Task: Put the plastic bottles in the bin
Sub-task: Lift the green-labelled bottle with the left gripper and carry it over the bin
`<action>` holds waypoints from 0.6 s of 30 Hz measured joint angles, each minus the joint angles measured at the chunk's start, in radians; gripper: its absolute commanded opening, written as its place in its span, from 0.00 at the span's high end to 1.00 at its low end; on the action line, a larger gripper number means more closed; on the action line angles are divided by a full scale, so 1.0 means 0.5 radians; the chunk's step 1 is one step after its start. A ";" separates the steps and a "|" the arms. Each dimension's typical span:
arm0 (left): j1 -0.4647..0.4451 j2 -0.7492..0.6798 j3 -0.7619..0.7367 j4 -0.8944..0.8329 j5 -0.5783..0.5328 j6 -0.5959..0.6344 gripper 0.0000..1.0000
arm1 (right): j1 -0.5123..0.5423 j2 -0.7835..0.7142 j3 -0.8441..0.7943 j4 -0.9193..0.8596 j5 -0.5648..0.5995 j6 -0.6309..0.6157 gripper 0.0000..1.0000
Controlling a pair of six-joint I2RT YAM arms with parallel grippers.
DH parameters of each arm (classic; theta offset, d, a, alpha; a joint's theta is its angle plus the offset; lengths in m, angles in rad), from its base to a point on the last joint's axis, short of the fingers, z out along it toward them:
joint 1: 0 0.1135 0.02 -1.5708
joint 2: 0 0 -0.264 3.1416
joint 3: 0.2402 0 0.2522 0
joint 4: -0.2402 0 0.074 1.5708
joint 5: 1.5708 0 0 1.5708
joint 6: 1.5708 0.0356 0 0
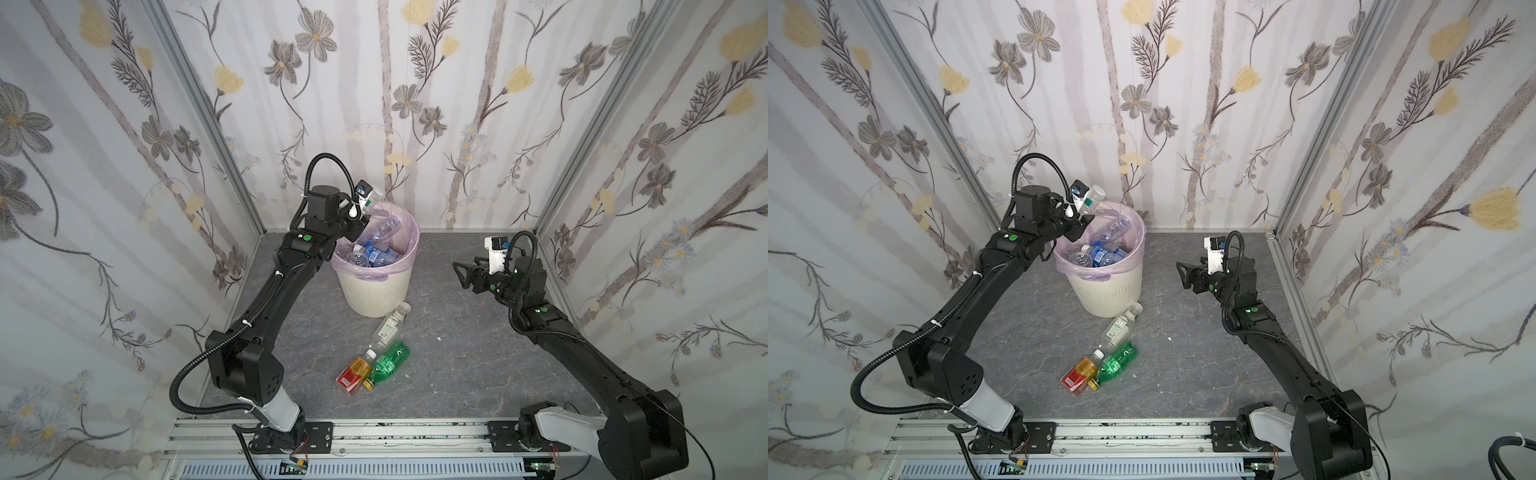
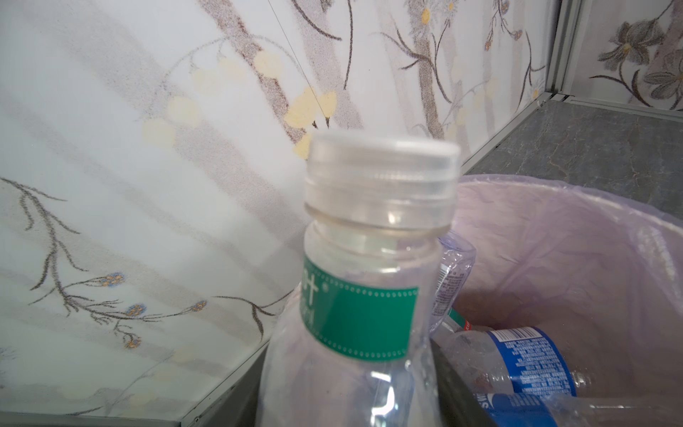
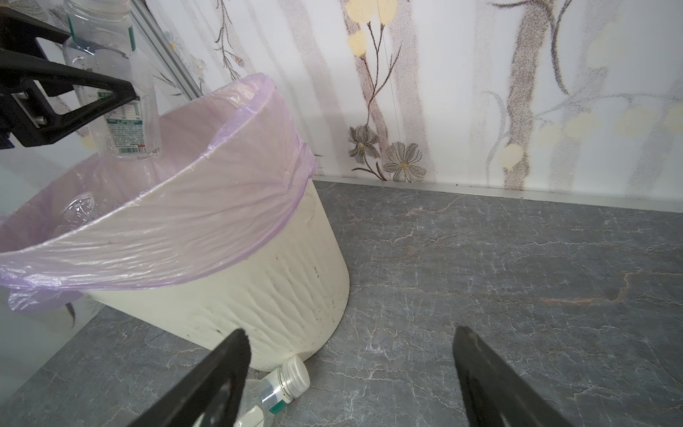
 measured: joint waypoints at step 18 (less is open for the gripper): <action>0.057 0.050 -0.054 0.031 0.076 -0.020 0.33 | 0.005 0.045 0.000 0.002 -0.031 0.024 0.14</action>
